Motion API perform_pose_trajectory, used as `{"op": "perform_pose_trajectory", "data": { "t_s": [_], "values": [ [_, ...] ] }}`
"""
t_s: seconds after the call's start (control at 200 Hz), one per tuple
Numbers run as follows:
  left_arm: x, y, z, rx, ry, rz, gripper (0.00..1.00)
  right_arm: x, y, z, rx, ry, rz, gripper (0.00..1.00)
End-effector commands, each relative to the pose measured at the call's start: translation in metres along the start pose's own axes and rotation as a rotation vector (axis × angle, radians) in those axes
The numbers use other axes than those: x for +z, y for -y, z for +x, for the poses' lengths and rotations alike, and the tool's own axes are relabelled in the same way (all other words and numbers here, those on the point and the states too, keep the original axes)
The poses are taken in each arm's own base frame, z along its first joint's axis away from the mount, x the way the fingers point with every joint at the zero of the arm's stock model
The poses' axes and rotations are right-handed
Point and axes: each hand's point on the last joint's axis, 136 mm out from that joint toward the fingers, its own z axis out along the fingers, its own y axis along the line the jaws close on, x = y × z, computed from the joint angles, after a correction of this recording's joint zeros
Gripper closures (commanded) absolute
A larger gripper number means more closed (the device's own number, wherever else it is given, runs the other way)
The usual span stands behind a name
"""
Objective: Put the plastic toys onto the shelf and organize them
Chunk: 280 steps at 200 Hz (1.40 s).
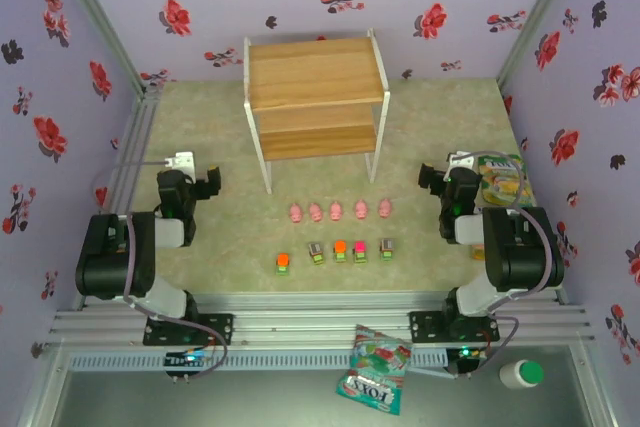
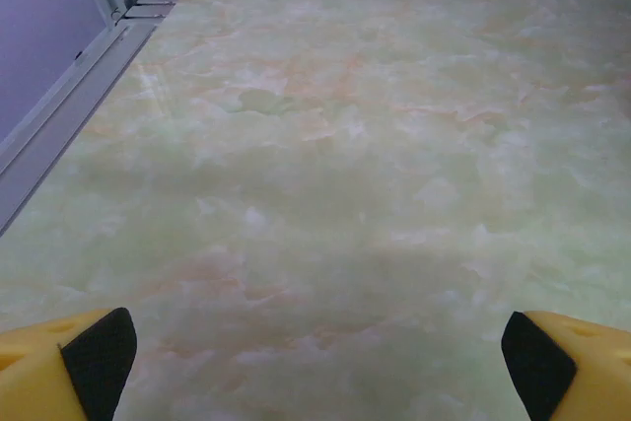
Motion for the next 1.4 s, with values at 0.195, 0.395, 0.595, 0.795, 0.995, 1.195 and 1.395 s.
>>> {"op": "perform_pose_trajectory", "data": {
  "t_s": [0.195, 0.395, 0.595, 0.795, 0.995, 1.195, 1.395],
  "values": [
    [0.001, 0.004, -0.007, 0.035, 0.026, 0.005, 0.0, 0.003, -0.003, -0.007, 0.016, 0.018, -0.005, 0.01],
    [0.001, 0.004, -0.007, 0.032, 0.025, 0.009, 0.0, 0.002, -0.002, -0.006, 0.016, 0.017, -0.005, 0.01],
    [0.002, 0.003, -0.007, 0.024, 0.022, 0.007, 0.0, 0.002, -0.002, -0.006, 0.017, 0.017, -0.005, 0.01],
    [0.003, -0.001, -0.008, 0.01, 0.019, 0.0, 0.0, 0.002, -0.002, -0.006, 0.019, 0.018, -0.004, 0.01],
    [0.002, -0.003, -0.007, 0.011, 0.021, -0.013, 0.0, 0.002, -0.002, -0.007, 0.02, 0.018, -0.004, 0.01],
    [-0.025, -0.023, -0.009, -0.055, 0.134, -0.126, 0.0, -0.002, 0.0, -0.008, 0.024, 0.047, 0.003, 0.01],
    [-0.053, -0.018, -0.025, 0.007, 0.216, -0.185, 0.0, -0.018, 0.001, -0.016, 0.023, 0.11, 0.008, 0.01]
  ]
}}
